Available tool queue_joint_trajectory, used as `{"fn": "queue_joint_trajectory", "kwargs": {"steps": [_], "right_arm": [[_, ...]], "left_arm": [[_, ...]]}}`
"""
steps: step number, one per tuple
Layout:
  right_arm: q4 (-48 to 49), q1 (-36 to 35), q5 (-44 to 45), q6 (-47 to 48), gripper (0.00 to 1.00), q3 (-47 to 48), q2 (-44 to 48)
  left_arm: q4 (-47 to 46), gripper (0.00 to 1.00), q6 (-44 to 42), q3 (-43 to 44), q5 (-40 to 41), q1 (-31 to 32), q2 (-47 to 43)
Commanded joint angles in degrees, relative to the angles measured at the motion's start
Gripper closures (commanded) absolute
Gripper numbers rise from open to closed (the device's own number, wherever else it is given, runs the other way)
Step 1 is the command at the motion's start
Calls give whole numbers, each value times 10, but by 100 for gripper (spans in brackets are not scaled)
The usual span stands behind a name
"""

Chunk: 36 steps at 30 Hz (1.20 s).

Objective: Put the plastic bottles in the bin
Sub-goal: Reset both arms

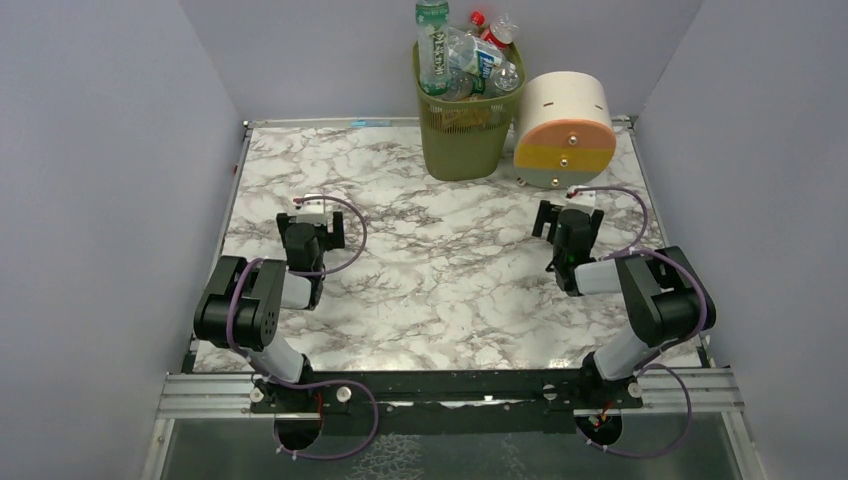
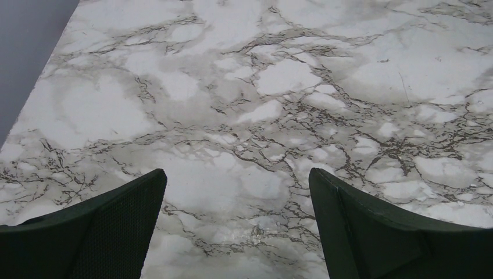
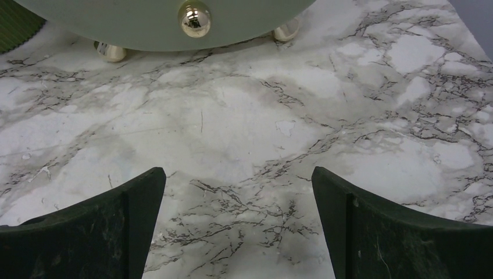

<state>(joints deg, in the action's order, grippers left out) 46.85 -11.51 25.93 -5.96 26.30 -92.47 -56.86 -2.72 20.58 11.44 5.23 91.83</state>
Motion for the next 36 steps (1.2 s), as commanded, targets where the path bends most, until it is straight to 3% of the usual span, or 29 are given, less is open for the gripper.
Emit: {"fn": "queue_joint_trajectory", "kwargs": {"steps": [1,2,9,14,17,19,21,24,36], "right_arm": [[37,3,-26,29,1,7,-5],[55,3,-32,32,1,-5,1],[215,3,-124,70,1,-113,39],[375,3,-146,88,1,-159,-19],[272,3,-153,72,1,-130,4],[320,3,-153,83,1,-136,-14],[269,3,-153,73,1,-128,2],[311,3,-154,80,1,-134,-13],[296,3,-152,76,1,-132,-8]], "left_arm": [[-147,1,-21,-47,-51,-4,13],[-188,1,-24,-63,-52,-4,24],[-164,1,-21,-55,-43,-4,23],[-158,1,-20,-52,-42,-4,22],[-158,1,-20,-52,-42,-4,22],[-158,1,-20,-52,-42,-4,22],[-158,1,-20,-52,-42,-4,22],[-158,1,-20,-52,-42,-4,22],[-157,1,-19,-53,-41,-4,22]]}}
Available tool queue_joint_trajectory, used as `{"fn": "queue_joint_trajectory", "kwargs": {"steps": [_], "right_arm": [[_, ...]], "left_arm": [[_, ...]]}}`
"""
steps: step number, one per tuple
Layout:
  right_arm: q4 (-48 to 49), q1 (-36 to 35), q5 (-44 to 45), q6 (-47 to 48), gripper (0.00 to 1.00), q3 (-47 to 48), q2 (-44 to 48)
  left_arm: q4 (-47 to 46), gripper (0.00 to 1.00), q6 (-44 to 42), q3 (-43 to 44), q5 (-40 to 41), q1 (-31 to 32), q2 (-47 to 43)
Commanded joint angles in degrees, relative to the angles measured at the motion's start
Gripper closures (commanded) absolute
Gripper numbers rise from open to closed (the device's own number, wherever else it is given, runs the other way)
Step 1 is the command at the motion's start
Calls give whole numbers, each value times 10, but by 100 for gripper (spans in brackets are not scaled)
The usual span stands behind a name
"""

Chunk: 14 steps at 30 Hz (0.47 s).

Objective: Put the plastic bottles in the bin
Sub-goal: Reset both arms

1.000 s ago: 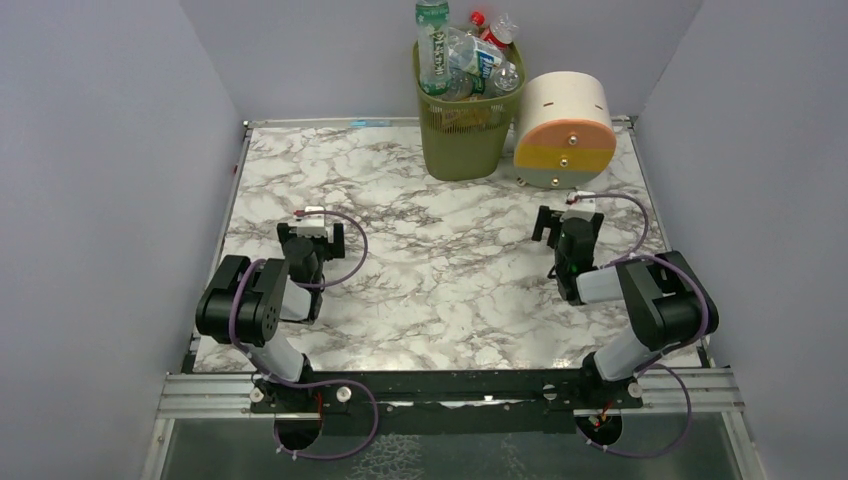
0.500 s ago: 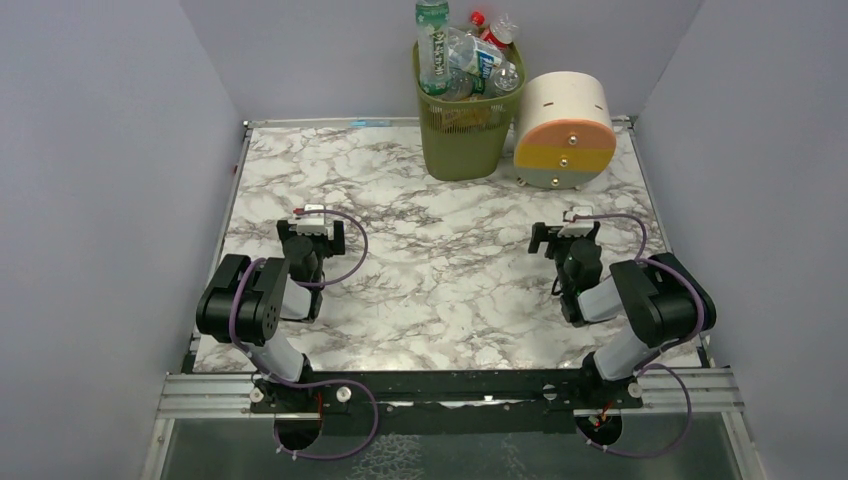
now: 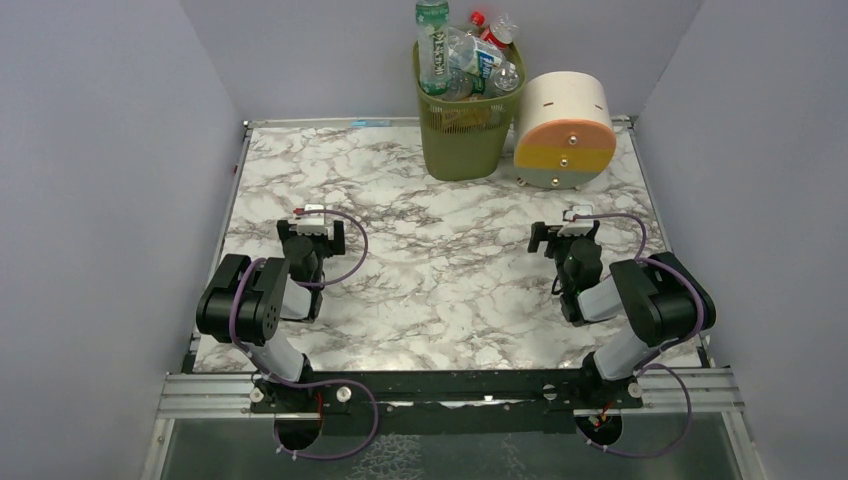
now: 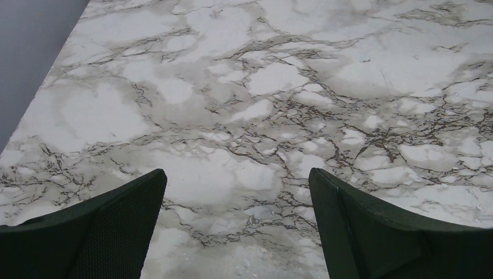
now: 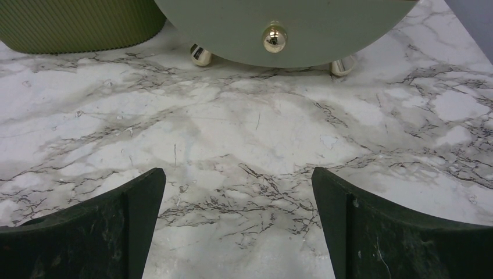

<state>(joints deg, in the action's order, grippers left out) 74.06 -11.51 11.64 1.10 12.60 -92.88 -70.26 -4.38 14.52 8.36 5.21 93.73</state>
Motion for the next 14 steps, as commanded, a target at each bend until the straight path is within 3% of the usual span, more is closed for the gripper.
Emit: {"fn": "queue_joint_trajectory", "kwargs": {"steps": [1,14], "right_arm": [[24,3,-10,5,1,5,-4],[24,3,-10,5,1,5,-3]], "left_arm": [[-24,1,-3,8,-10,-4,3],[-20,1,-2,10,-11,-4,4]]}}
